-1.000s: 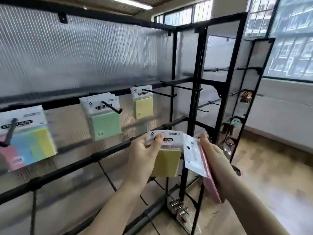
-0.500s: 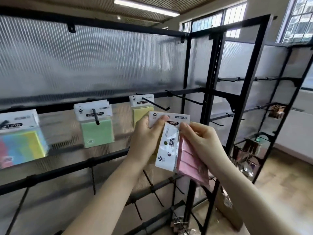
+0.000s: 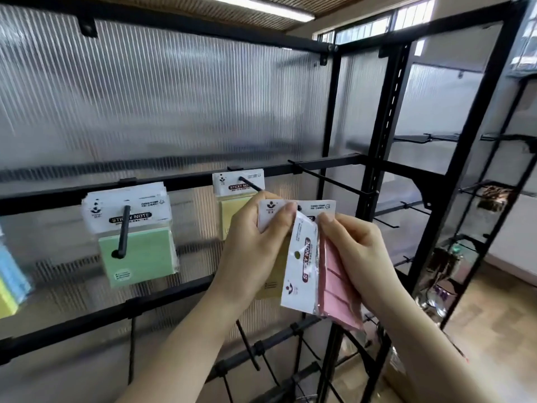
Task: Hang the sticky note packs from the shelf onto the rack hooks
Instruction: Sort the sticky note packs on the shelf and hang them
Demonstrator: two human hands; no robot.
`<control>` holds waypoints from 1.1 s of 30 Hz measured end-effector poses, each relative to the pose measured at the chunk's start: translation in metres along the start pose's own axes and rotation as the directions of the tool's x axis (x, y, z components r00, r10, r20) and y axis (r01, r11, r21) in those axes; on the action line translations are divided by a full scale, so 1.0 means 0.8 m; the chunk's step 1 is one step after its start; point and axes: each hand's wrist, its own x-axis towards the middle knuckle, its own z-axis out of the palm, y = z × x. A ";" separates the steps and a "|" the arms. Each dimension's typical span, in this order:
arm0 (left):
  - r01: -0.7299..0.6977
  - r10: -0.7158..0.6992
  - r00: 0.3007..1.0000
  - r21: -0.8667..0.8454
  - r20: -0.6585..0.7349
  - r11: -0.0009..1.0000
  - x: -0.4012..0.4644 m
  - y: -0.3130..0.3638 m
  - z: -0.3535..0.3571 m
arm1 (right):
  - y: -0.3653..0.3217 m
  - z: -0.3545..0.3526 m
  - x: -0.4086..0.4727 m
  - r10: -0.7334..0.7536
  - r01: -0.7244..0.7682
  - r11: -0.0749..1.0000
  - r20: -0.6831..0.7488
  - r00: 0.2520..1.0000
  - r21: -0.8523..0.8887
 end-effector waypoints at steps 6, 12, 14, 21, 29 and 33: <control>-0.030 0.034 0.999 0.073 -0.042 0.997 0.002 -0.009 -0.001 | 0.014 0.001 0.015 -0.012 0.007 0.999 0.097 0.995 0.048; 0.026 0.015 0.979 0.194 -0.205 0.981 0.009 -0.029 -0.009 | 0.028 0.004 0.039 -0.014 0.008 0.999 0.191 0.982 0.035; 0.034 0.016 0.964 0.182 -0.267 0.983 0.012 -0.035 -0.012 | 0.035 0.008 0.049 0.003 -0.004 1.000 0.200 0.980 0.008; 0.157 0.006 0.895 0.326 -0.446 0.932 0.025 -0.073 -0.021 | 0.075 0.027 0.084 0.047 -0.034 0.996 0.161 0.986 -0.080; 0.322 -0.076 0.803 0.322 -0.591 0.890 0.047 -0.096 -0.031 | 0.104 0.061 0.117 0.054 -0.033 0.992 0.179 0.982 -0.121; 0.362 -0.041 0.751 0.359 -0.659 0.860 0.051 -0.097 -0.035 | 0.110 0.068 0.122 0.079 -0.045 0.982 0.181 0.980 -0.183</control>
